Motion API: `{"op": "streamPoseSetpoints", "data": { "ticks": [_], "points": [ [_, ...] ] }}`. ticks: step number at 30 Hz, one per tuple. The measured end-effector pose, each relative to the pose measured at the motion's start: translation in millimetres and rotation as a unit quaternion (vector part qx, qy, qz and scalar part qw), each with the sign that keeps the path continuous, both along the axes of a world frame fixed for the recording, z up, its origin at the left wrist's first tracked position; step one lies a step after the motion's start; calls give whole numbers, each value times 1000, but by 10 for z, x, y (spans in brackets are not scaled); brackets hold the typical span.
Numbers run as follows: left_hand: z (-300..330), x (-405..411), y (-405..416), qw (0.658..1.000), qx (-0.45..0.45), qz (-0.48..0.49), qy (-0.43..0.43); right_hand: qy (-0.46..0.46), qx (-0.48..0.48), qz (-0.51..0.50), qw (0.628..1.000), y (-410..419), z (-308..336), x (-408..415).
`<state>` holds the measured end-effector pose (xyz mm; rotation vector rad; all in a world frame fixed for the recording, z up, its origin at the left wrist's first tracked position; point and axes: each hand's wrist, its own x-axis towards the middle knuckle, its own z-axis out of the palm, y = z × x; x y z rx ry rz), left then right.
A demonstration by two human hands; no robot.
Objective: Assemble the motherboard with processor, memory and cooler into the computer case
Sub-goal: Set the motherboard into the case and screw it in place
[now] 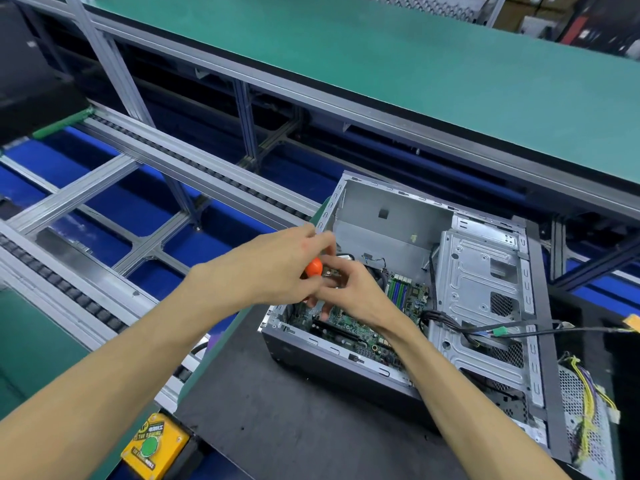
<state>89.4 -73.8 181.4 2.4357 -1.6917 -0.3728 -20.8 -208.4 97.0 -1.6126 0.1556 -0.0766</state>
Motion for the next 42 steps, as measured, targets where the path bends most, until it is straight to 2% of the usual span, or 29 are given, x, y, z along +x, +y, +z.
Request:
{"op": "streamPoseSetpoints", "data": {
  "ticks": [2, 3, 5, 9, 11, 16, 18, 24, 26, 29, 32, 37, 39, 42],
  "points": [
    [-36, -27, -27, 994, 4, 52, -92, -5, -10, -3, 1000, 4, 1, 15],
    [-48, -32, -47, 991, 3, 70, -110, -8, -12, -2, 1000, 11, 3, 22],
    [-54, -30, -79, 993, -3, 67, -93, -10, -3, 0, 1000, 23, 11, 27],
    [29, 27, -57, 998, 35, -44, 18, 3, 24, 17, 1000, 15, 10, -8],
    [37, 23, -19, 997, 31, -46, 44, 7, 18, 19, 1000, 23, 17, -13],
    [-23, -76, -33, 993, -12, 68, -97, -12, -40, -9, 999, 40, 47, 20],
    [-31, -87, -63, 994, -11, 68, -88, -20, -41, -17, 999, 41, 60, 19],
    [68, -4, -43, 998, 42, -37, 11, -5, -10, -1, 1000, 33, 73, -19],
    [33, -27, -35, 999, 16, -23, -26, -3, -19, -3, 1000, 35, 65, -14],
    [-40, -63, -65, 992, -12, 55, -109, 2, -29, -14, 999, 37, 62, 8],
    [-51, -60, -89, 995, -2, 55, -87, 1, -24, -16, 1000, 43, 57, 5],
    [23, -28, -62, 997, 47, -49, 29, 8, -57, -15, 998, 26, 0, -18],
    [12, -48, -45, 998, 34, -50, 24, 13, -64, -9, 998, 25, -1, -23],
    [-21, -73, -46, 998, -11, 7, -57, 6, -51, -3, 999, 47, 55, -16]
  ]
}}
